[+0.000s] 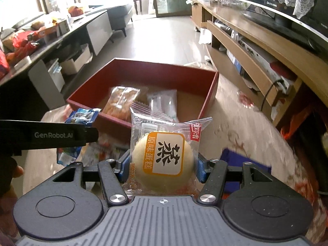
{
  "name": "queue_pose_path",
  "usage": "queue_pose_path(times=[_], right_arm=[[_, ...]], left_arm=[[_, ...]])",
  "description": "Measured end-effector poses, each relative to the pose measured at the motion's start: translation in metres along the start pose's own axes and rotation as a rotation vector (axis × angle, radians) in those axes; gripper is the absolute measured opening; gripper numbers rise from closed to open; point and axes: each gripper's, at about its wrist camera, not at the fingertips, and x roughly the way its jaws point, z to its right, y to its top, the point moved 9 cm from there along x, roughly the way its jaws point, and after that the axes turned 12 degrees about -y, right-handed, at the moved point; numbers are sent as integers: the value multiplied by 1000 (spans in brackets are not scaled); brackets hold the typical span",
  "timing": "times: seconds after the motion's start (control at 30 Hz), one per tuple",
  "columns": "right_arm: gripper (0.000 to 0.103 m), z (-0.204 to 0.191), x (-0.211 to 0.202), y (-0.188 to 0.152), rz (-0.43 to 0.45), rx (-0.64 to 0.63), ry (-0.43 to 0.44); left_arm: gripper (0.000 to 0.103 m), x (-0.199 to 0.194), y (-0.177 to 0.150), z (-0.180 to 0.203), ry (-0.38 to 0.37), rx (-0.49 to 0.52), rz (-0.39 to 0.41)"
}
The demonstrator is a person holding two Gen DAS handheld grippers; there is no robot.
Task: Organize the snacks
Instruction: 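Carry the blue pack and the bun into the red box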
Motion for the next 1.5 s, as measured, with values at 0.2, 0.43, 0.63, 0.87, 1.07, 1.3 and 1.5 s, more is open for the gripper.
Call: queue_pose_path(times=[0.2,0.43,0.63,0.87,1.07,1.3,1.5], right_arm=[[66,0,14,27,20,11,5],[66,5,39,45,11,20,-5],[66,2,57,55,1,15,-9],[66,-7,75,60,-12,-3,-7],[66,-13,87,57,-33,-27,-10],[69,-17,95,57,-50,-49,-12],[75,-13,92,60,-34,-40,-22]], left_arm=[[69,19,28,9,-6,11,19],[69,46,50,6,17,12,23],[69,68,61,-1,39,8,21],[69,92,60,-11,75,9,0],[69,104,54,-20,93,0,-28],[70,103,54,-18,85,-4,-35],[70,96,57,-19,69,-7,-32]])
